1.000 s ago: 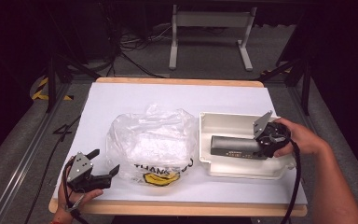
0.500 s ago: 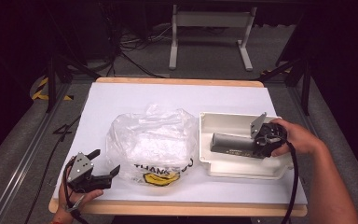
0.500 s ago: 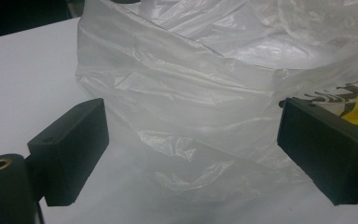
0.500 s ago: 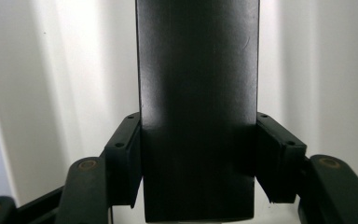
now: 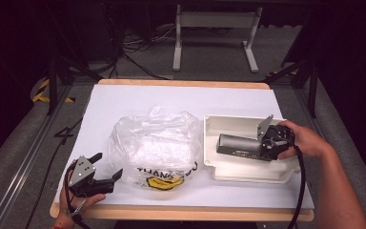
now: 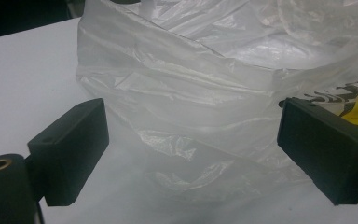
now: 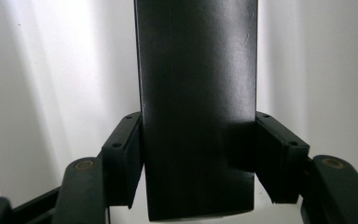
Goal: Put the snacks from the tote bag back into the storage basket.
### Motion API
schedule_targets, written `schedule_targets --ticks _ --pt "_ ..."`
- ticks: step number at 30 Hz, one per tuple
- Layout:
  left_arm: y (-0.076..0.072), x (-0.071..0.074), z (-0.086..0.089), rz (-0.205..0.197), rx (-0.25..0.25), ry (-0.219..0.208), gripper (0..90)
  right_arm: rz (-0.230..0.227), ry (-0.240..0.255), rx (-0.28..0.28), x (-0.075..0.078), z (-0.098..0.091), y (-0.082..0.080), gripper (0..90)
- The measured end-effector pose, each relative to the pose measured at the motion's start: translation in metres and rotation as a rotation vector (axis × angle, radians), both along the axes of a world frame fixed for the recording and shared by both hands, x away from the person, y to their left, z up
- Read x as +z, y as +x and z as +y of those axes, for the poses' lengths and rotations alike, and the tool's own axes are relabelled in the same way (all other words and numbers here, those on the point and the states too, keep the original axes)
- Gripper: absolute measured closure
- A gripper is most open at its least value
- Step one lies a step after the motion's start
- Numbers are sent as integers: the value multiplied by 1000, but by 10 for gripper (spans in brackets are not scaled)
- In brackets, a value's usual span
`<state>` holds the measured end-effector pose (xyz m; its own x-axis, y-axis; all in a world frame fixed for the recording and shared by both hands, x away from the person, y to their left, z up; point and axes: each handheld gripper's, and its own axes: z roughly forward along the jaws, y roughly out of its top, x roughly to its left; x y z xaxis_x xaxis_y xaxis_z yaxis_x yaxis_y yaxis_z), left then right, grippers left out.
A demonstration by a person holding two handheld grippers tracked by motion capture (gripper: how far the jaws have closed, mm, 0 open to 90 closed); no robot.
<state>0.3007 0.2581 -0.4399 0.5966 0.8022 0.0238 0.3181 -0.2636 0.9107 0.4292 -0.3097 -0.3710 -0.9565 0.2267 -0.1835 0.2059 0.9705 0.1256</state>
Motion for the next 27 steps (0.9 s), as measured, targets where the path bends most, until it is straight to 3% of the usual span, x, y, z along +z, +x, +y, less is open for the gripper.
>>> schedule_targets --ticks 14,20,27 --pt "0 0 0 -1 -1 2 98 -23 -21 -18 2 -4 -1 393" --pt "0 0 0 2 -4 1 98 -13 14 33 5 -4 -5 425" --pt "0 0 0 4 -6 0 98 -14 11 48 5 -3 -7 425"
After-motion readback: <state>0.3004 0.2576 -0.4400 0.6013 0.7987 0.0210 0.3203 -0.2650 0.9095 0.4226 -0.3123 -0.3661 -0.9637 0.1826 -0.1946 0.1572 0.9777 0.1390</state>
